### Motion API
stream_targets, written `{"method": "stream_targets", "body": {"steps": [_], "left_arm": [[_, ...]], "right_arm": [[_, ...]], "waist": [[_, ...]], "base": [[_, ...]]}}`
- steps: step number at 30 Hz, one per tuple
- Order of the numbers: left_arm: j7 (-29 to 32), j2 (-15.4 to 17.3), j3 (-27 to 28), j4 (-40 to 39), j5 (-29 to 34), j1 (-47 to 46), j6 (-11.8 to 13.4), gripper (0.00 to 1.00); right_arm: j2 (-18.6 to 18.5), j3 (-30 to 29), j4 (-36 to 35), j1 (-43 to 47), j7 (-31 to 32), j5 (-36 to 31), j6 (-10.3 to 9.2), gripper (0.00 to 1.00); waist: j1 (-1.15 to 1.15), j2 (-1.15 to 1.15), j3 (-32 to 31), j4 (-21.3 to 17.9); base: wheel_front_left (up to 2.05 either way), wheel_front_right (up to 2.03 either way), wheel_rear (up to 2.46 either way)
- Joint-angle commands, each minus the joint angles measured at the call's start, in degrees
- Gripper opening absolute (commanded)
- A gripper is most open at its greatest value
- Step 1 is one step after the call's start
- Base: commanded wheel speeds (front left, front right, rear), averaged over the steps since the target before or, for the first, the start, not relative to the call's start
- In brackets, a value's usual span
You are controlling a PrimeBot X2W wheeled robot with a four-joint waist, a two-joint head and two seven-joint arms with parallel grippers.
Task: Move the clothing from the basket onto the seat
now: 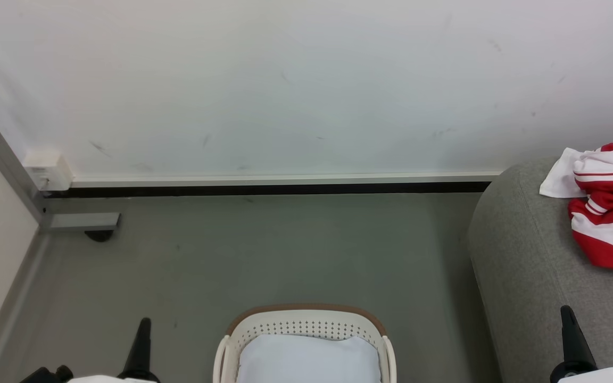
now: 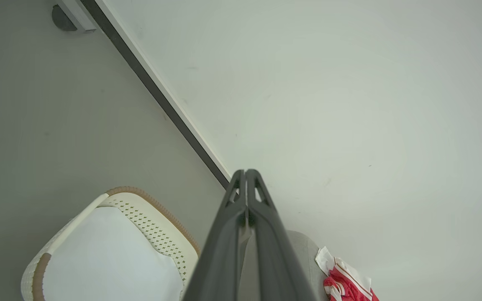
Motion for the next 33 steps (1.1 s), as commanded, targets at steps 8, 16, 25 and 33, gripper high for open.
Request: {"method": "stream_targets", "body": {"steps": [8,16,25,33], "left_arm": [[1.5,0.2,1.0,-0.4,-5.3,-1.8,-0.9,0.00],[2.7,0.1,1.7,-0.3,-9.8,-2.3,-1.4,0.00],[3.9,0.1,2.3,-0.2,-14.4,-2.9,-2.0,0.00],[5.0,0.0,2.8,-0.1,-18.1,-3.5,-2.4,0.00]], "right_arm": [[-0.7,-0.6,-1.1,-1.4,1.4,6.0,-0.07,0.00],[-0.7,-0.9,-1.4,-1.8,2.6,10.7,-0.08,0.00],[-0.8,-1.2,-1.7,-2.0,3.9,15.8,-0.09,0.00],[-0.8,-1.5,-2.0,-2.4,4.8,19.9,-0.10,0.00]], "waist": [[0.00,0.00,0.2,0.2],[0.00,0.00,0.3,0.4],[0.00,0.00,0.5,0.6],[0.00,0.00,0.7,0.8]], "base": [[0.00,0.00,0.00],[0.00,0.00,0.00],[0.00,0.00,0.00],[0.00,0.00,0.00]]}}
